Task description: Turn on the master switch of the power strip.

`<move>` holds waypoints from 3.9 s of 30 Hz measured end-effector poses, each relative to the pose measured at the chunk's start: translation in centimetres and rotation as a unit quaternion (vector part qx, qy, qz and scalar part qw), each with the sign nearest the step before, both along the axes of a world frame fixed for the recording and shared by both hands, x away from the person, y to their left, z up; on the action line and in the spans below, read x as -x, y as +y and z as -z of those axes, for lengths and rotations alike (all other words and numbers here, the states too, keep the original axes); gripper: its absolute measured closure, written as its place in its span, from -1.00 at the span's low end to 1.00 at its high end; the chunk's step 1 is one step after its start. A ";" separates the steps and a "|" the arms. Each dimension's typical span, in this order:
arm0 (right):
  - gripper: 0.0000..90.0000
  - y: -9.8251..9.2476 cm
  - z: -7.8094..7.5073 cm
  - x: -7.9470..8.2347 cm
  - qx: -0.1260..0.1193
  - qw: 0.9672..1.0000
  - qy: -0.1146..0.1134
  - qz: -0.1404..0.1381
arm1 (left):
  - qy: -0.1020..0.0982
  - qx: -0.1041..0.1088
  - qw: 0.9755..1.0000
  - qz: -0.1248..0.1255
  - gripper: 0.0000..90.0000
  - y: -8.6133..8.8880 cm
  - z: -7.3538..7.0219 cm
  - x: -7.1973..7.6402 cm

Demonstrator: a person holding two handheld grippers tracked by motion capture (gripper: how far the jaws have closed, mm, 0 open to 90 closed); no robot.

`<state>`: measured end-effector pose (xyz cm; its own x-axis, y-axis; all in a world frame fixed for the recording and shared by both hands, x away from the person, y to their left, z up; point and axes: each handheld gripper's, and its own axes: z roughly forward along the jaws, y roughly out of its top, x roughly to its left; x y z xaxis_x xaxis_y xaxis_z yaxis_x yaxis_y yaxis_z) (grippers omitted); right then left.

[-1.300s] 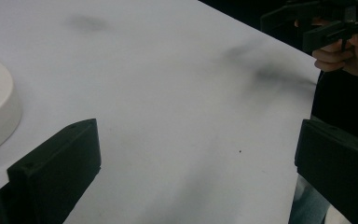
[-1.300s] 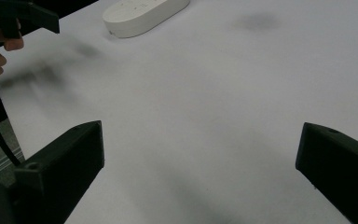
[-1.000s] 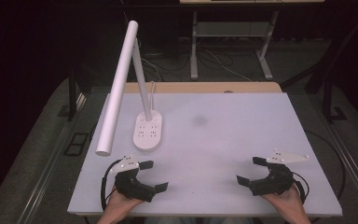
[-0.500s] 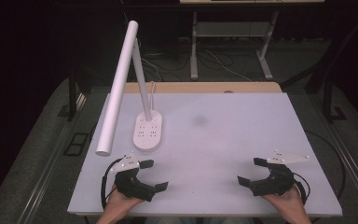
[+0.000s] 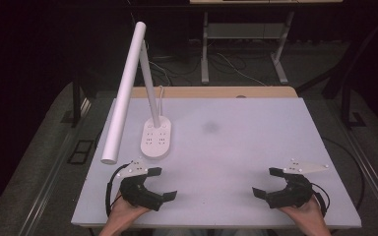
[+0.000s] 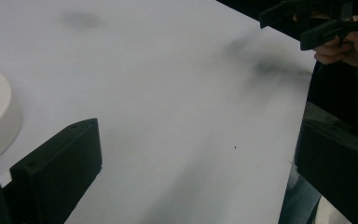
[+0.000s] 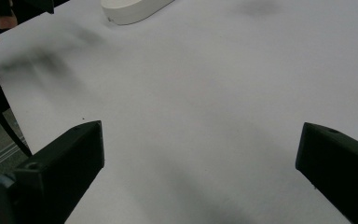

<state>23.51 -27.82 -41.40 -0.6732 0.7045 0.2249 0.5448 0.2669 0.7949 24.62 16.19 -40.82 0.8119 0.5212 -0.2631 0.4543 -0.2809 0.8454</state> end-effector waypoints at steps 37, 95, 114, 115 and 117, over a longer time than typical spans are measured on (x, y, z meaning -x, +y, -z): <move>-0.99 0.1 0.1 0.0 0.005 1.000 0.001 -0.003 | 0.026 -0.014 0.999 -0.026 -1.00 3.5 -2.8 -2.9; -0.99 -0.1 0.3 -0.1 0.007 1.000 0.005 -0.002 | 0.042 -0.068 0.993 -0.086 -1.00 7.8 -6.6 -11.7; -0.99 -0.2 0.3 0.0 0.005 1.000 0.006 0.000 | 0.047 -0.093 0.990 -0.095 -0.99 8.0 -6.7 -14.5; -0.99 -0.3 0.3 0.0 0.006 1.000 0.005 0.001 | 0.051 -0.091 0.990 -0.099 -0.99 8.0 -6.6 -14.6; -0.99 -0.3 0.3 0.0 0.005 1.000 0.006 0.003 | 0.047 -0.096 0.989 -0.098 -0.98 8.1 -6.5 -15.0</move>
